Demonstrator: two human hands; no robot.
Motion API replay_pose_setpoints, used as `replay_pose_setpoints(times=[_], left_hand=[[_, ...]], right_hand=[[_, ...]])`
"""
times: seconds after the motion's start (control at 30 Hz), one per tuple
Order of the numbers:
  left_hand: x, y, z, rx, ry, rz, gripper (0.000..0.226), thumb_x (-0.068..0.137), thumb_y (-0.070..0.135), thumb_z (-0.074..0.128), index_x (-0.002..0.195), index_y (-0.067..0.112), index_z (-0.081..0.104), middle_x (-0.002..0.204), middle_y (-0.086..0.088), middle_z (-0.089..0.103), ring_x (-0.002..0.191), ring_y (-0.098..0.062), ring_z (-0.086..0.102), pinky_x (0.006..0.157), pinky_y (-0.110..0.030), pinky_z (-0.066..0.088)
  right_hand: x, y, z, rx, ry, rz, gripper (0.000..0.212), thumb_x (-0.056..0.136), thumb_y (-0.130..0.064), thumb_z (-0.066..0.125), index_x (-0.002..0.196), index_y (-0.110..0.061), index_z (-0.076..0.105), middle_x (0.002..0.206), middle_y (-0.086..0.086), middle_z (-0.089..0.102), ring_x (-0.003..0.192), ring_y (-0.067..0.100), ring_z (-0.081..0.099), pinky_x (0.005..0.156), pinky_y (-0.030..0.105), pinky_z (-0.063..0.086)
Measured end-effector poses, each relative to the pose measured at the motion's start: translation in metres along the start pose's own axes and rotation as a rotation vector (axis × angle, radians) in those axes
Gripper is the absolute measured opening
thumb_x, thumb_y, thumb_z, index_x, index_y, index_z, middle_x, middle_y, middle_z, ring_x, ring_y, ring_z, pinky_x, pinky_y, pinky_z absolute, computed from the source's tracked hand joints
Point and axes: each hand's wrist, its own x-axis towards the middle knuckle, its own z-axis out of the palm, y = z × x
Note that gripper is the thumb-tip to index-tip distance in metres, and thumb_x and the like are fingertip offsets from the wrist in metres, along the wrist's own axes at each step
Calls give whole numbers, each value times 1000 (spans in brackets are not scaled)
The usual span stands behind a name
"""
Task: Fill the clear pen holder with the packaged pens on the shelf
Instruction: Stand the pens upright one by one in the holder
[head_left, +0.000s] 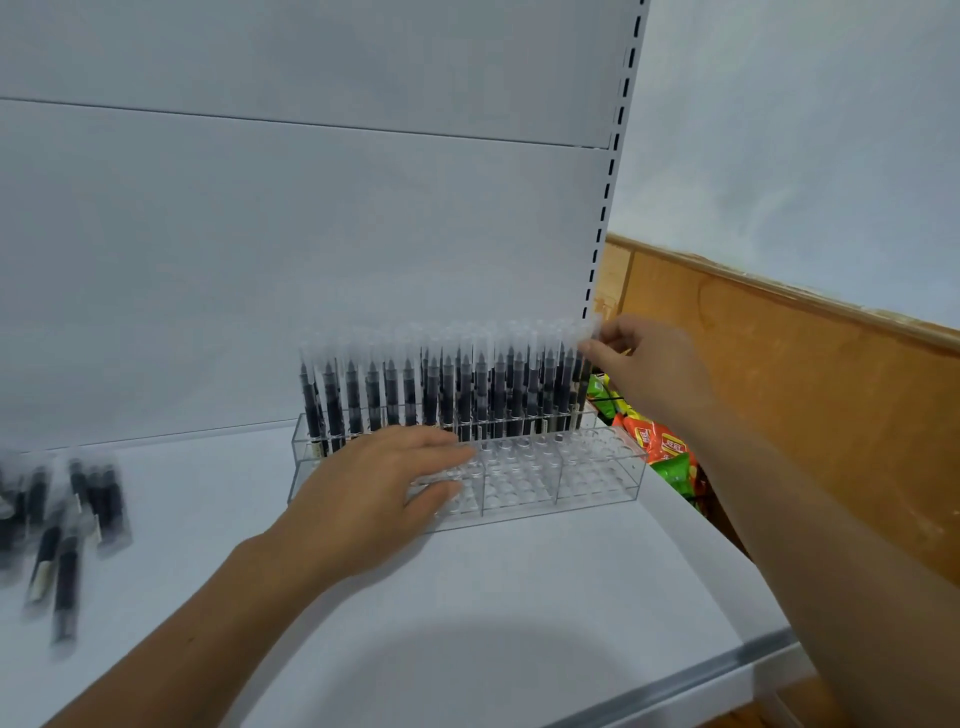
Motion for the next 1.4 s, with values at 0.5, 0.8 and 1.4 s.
replay_pose_setpoints(times=[0.5, 0.8, 1.4], left_hand=[[-3, 1, 1, 31, 1, 23, 59, 87, 65, 23, 139, 46, 43, 143, 22, 43, 132, 0, 38, 109, -26, 29], [-35, -9, -26, -12, 69, 20, 45, 95, 52, 47, 139, 41, 45, 143, 25, 42, 132, 3, 36, 108, -17, 23], [-223, -140, -91, 101, 371, -585, 38, 91, 41, 58, 125, 25, 65, 130, 8, 60, 121, -13, 52, 101, -24, 36]], right_hand=[[-9, 2, 7, -249, -176, 60, 27, 92, -48, 59, 94, -21, 65, 90, -2, 68, 81, 16, 63, 70, 31, 51], [-19, -35, -15, -430, -256, 24, 29, 95, -47, 54, 100, -23, 69, 83, -7, 64, 78, 12, 60, 71, 30, 53], [-116, -286, 141, -71, -628, -506, 21, 93, -41, 56, 108, -29, 65, 105, -11, 68, 100, 14, 60, 87, 28, 47]])
